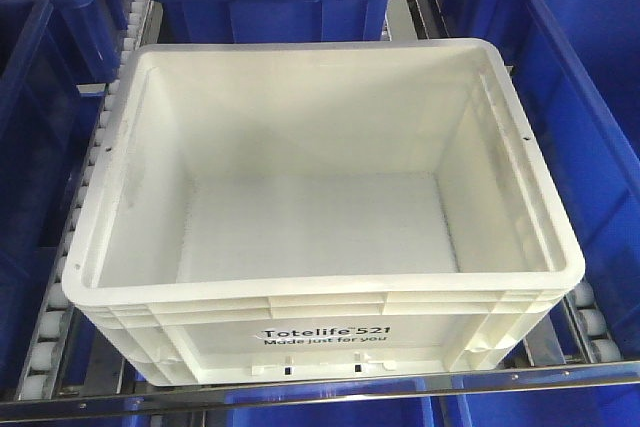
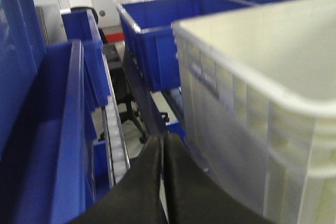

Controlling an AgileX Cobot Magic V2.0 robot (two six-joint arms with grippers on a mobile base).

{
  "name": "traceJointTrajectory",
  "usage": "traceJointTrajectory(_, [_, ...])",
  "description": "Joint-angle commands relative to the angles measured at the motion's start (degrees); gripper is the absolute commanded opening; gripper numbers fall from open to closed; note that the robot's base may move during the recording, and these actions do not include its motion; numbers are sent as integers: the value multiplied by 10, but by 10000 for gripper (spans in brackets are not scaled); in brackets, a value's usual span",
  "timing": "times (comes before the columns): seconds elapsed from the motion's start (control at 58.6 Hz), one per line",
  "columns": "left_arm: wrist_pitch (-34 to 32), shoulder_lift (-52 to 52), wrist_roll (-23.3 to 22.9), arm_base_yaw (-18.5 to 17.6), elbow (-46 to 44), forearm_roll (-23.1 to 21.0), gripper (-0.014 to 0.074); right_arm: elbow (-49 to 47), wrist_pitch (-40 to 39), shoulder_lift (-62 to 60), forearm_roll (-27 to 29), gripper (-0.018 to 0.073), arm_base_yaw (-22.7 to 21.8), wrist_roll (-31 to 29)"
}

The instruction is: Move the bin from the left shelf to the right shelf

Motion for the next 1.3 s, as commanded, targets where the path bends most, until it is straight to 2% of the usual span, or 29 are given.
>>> traceJointTrajectory(0.0, [-107, -10, -8, 1, 32, -3, -6, -16, -40, 6, -2, -8, 0, -5])
traceJointTrajectory(0.085, [-89, -9, -8, 1, 30, -1, -6, -16, -39, 6, -2, -8, 0, -5])
traceJointTrajectory(1.177, [-89, -9, -8, 1, 29, -1, -6, -16, -39, 6, -2, -8, 0, -5])
traceJointTrajectory(1.28, [-89, -9, -8, 1, 29, -1, -6, -16, -39, 6, -25, -8, 0, -5])
